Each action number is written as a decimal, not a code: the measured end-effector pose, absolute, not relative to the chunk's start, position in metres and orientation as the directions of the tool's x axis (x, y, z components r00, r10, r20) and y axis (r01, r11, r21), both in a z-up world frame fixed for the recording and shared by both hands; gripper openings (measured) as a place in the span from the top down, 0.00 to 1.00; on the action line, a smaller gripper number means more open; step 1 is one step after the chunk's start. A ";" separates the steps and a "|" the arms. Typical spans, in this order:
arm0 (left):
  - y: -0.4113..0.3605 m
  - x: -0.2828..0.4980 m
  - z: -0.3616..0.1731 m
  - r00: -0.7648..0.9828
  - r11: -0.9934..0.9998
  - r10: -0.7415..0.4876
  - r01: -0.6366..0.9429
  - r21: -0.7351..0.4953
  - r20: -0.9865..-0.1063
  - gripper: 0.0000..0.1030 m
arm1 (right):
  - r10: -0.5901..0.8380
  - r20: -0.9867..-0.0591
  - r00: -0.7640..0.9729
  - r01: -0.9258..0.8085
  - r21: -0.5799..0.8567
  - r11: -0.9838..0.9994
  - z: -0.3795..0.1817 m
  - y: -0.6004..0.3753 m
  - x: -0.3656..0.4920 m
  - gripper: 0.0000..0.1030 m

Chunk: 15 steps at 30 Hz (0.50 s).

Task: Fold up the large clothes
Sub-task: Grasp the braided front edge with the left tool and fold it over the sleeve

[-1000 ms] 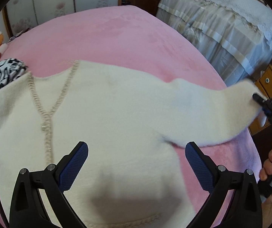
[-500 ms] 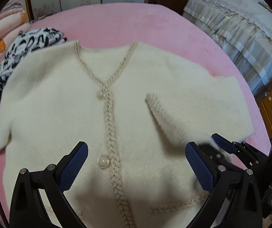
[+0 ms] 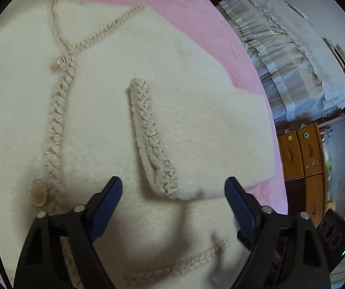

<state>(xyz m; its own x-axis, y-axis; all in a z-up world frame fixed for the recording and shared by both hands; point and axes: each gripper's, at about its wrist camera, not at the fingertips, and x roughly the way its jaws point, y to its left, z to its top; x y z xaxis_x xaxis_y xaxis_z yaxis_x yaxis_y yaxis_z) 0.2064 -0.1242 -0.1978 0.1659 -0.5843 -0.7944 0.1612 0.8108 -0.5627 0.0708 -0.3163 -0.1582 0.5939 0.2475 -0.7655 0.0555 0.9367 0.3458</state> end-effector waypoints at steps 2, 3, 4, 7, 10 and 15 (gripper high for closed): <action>-0.130 0.211 -0.208 0.144 0.803 -0.595 0.145 -0.578 -0.791 0.45 | 0.254 -0.773 0.581 0.067 0.357 0.931 -0.163 -0.317 0.070 0.50; -0.135 0.214 -0.212 0.132 0.799 -0.600 0.145 -0.583 -0.789 0.52 | 0.253 -0.777 0.576 0.074 0.358 0.931 -0.166 -0.317 0.069 0.50; -0.142 0.216 -0.215 0.119 0.804 -0.592 0.149 -0.575 -0.797 0.64 | 0.249 -0.780 0.574 0.082 0.357 0.930 -0.168 -0.319 0.068 0.50; -0.162 0.221 -0.217 0.108 0.832 -0.546 0.185 -0.523 -0.831 0.85 | 0.239 -0.791 0.563 0.112 0.360 0.926 -0.173 -0.326 0.067 0.50; -0.186 0.222 -0.192 0.153 0.851 -0.494 0.286 -0.440 -0.856 0.86 | 0.228 -0.800 0.554 0.147 0.364 0.920 -0.180 -0.336 0.065 0.50; -0.220 0.226 -0.152 0.214 0.863 -0.420 0.396 -0.314 -0.882 0.86 | 0.184 -0.828 0.529 0.187 0.326 0.927 -0.186 -0.335 0.067 0.50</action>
<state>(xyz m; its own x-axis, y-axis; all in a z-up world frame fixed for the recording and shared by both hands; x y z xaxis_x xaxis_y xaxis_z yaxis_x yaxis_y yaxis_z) 0.2257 -0.2202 -0.1523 0.2139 -0.4196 -0.8822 0.3962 0.8627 -0.3143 0.0671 -0.3352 -0.1863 0.5292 0.1845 -0.8282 0.1871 0.9267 0.3260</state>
